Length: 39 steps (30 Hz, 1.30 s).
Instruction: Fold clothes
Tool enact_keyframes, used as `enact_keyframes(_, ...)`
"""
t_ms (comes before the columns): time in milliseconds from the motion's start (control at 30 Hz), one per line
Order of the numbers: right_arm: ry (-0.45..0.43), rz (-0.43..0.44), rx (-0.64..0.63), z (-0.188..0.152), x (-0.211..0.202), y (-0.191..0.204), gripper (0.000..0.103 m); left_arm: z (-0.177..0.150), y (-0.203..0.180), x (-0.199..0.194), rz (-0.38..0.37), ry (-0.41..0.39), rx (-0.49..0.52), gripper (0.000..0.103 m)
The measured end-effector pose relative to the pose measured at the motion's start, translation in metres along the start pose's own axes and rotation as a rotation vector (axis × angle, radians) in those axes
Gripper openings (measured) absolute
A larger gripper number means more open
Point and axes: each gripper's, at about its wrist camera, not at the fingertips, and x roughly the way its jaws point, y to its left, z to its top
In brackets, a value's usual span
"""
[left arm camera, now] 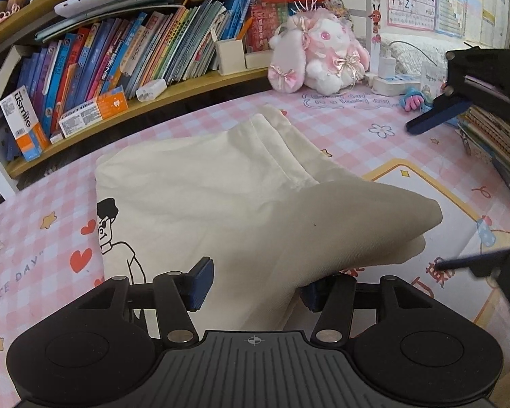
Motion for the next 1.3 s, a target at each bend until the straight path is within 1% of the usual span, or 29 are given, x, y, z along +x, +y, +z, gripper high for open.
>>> enact_keyframes(133,-0.064,-0.007,-0.137,0.012,0.009,0.013,0.099,0.0,0.0,0.001,-0.008,0.003,-0.015,0.053)
enact_keyframes(167,-0.077,-0.012,-0.156,0.014,0.012,0.015,0.099,0.0,0.0,0.001,-0.009,0.004,-0.018,0.053)
enact_keyframes(267,-0.089,-0.017,-0.187,0.024,0.019,0.021,0.098,-0.009,-0.004,-0.002,0.012,0.009,0.014,0.053)
enact_keyframes(300,-0.09,-0.018,-0.198,0.026,0.022,0.022,0.091,-0.012,-0.006,-0.003,0.019,0.011,0.025,0.053)
enact_keyframes(333,-0.082,-0.024,-0.21,0.029,0.025,0.023,0.07,-0.015,-0.007,-0.004,0.027,0.013,0.037,0.053)
enact_keyframes(367,-0.069,-0.033,-0.222,0.03,0.028,0.024,0.039,-0.018,-0.008,-0.006,0.034,0.015,0.049,0.054)
enact_keyframes(400,-0.049,-0.033,-0.226,0.032,0.031,0.023,0.027,-0.022,-0.01,-0.007,0.042,0.017,0.061,0.054)
enact_keyframes(433,-0.038,-0.028,-0.211,0.033,0.031,0.02,0.021,-0.025,-0.011,-0.008,0.05,0.019,0.073,0.054)
enact_keyframes(467,-0.034,-0.024,-0.189,0.034,0.03,0.016,0.021,-0.028,-0.013,-0.009,0.057,0.021,0.084,0.054)
enact_keyframes(533,-0.042,-0.016,-0.142,0.036,0.027,0.007,0.017,-0.034,-0.015,-0.012,0.072,0.025,0.108,0.054)
enact_keyframes(600,-0.049,-0.02,-0.114,0.037,0.024,0.001,0.017,-0.043,-0.015,-0.014,0.11,0.039,0.168,0.054)
enact_keyframes(700,-0.045,-0.036,-0.109,0.037,0.023,-0.003,0.016,-0.056,-0.014,-0.016,0.171,0.06,0.266,0.051)
enact_keyframes(733,-0.041,-0.038,-0.105,0.037,0.023,-0.004,0.016,-0.06,-0.014,-0.017,0.191,0.067,0.298,0.046)
enact_keyframes(767,-0.037,-0.038,-0.098,0.036,0.024,-0.005,0.016,-0.065,-0.013,-0.018,0.212,0.075,0.331,0.043)
enact_keyframes(800,-0.031,-0.037,-0.09,0.036,0.024,-0.006,0.016,-0.067,-0.011,-0.018,0.22,0.078,0.356,0.043)
enact_keyframes(900,-0.013,-0.034,-0.072,0.032,0.024,-0.005,0.016,-0.073,-0.006,-0.018,0.221,0.073,0.444,0.039)
enact_keyframes(1000,0.005,-0.035,-0.057,0.029,0.027,0.001,0.016,-0.08,-0.005,-0.018,0.199,0.05,0.562,0.037)
enact_keyframes(1100,0.027,-0.033,-0.018,0.027,0.032,0.003,0.016,-0.087,-0.005,-0.017,0.175,0.024,0.651,0.026)
enact_keyframes(1133,0.035,-0.032,-0.005,0.026,0.033,0.004,0.016,-0.088,-0.004,-0.015,0.165,0.02,0.669,0.016)
enact_keyframes(1167,0.045,-0.029,0.018,0.026,0.035,0.005,0.016,-0.089,-0.003,-0.016,0.16,0.014,0.669,0.012)
enact_keyframes(1233,0.063,-0.026,0.054,0.027,0.035,0.009,0.014,-0.09,0.0,-0.018,0.152,-0.002,0.658,0.006)
enact_keyframes(1300,0.085,-0.027,0.083,0.031,0.034,0.015,0.013,-0.09,0.003,-0.023,0.143,-0.02,0.641,0.005)
